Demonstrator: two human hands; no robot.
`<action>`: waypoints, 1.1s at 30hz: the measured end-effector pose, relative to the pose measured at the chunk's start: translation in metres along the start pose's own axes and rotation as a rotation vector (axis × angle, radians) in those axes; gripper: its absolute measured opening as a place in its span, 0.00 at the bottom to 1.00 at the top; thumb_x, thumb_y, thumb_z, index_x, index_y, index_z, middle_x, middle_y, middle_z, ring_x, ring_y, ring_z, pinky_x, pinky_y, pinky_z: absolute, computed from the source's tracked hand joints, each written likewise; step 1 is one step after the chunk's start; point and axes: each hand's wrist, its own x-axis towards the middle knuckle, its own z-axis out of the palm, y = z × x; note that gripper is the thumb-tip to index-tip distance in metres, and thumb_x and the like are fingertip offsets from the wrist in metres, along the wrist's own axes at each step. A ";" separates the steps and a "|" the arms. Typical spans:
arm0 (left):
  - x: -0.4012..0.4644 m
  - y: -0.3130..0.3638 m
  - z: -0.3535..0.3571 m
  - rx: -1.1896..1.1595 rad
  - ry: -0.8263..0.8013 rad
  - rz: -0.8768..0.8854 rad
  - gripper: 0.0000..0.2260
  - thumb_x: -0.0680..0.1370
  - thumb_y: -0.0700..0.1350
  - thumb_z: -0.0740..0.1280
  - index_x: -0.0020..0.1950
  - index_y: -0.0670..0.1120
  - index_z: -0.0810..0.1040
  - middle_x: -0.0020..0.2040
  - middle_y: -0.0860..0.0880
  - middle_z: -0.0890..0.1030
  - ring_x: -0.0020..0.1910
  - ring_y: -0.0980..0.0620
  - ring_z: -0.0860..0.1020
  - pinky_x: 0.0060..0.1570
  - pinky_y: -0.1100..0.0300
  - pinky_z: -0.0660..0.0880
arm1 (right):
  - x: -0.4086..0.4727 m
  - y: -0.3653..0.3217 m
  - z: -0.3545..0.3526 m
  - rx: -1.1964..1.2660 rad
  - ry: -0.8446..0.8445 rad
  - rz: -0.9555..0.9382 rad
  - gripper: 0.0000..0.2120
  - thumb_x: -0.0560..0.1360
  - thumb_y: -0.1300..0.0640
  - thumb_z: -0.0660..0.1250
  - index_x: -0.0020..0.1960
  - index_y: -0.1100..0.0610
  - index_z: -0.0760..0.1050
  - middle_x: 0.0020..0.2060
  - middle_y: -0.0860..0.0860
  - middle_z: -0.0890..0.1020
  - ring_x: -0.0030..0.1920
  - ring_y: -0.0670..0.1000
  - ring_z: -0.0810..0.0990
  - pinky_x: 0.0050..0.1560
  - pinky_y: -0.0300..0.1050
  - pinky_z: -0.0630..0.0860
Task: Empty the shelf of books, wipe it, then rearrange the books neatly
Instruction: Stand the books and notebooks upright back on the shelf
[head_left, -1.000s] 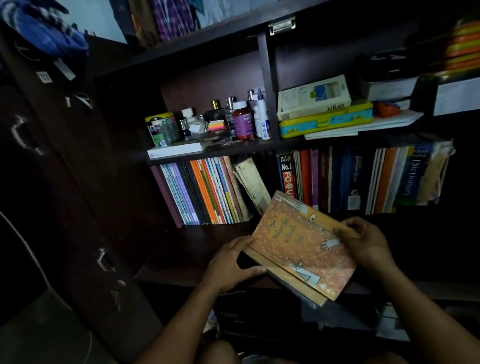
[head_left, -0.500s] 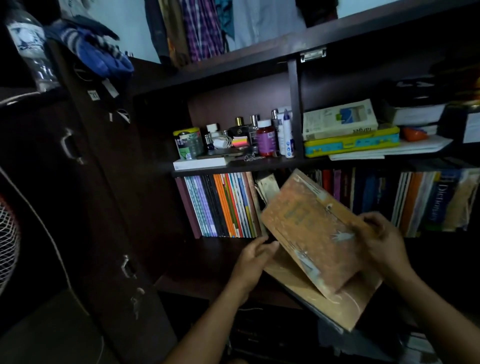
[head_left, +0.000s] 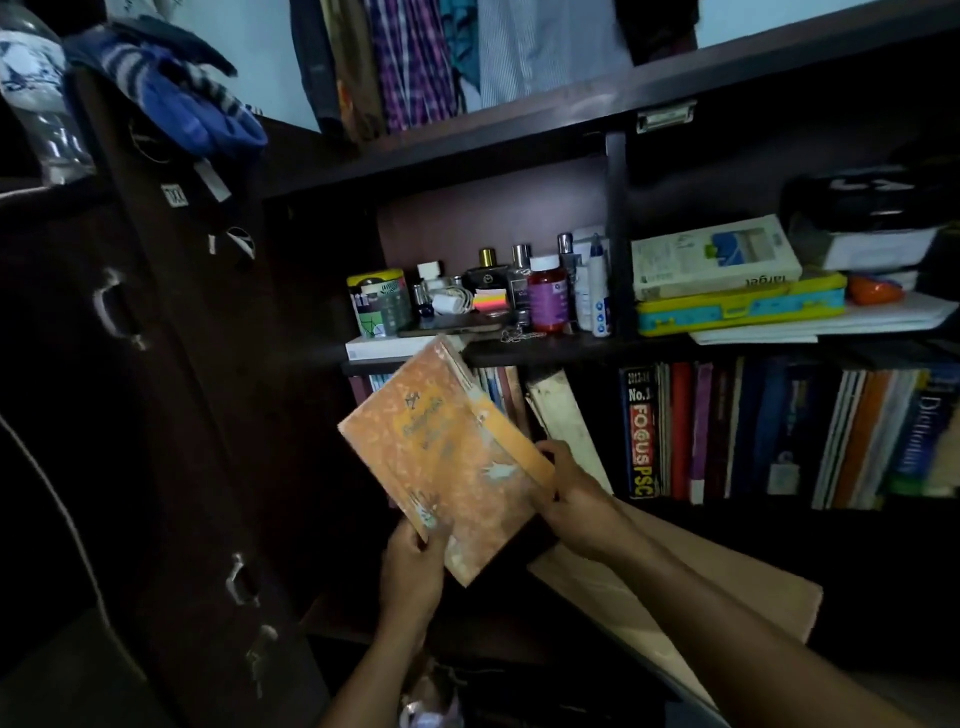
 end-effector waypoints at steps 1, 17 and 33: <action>0.002 -0.001 -0.001 0.046 0.056 0.026 0.08 0.82 0.49 0.67 0.60 0.51 0.79 0.53 0.53 0.83 0.54 0.49 0.81 0.49 0.53 0.76 | 0.004 0.001 0.001 -0.041 -0.045 0.017 0.18 0.82 0.46 0.64 0.68 0.43 0.62 0.57 0.43 0.78 0.54 0.44 0.78 0.50 0.42 0.75; 0.037 -0.052 0.015 0.259 -0.142 -0.009 0.16 0.80 0.50 0.69 0.67 0.50 0.78 0.60 0.53 0.81 0.60 0.49 0.79 0.58 0.57 0.75 | 0.071 0.066 0.020 -0.428 0.100 -0.044 0.11 0.84 0.47 0.54 0.62 0.48 0.70 0.45 0.52 0.83 0.42 0.55 0.82 0.38 0.47 0.74; 0.026 -0.045 0.017 0.526 -0.178 0.202 0.17 0.81 0.51 0.67 0.70 0.49 0.75 0.62 0.52 0.79 0.63 0.48 0.77 0.61 0.57 0.75 | 0.061 0.087 0.030 -0.429 0.087 0.038 0.34 0.82 0.43 0.59 0.81 0.41 0.45 0.54 0.57 0.82 0.49 0.59 0.82 0.43 0.48 0.75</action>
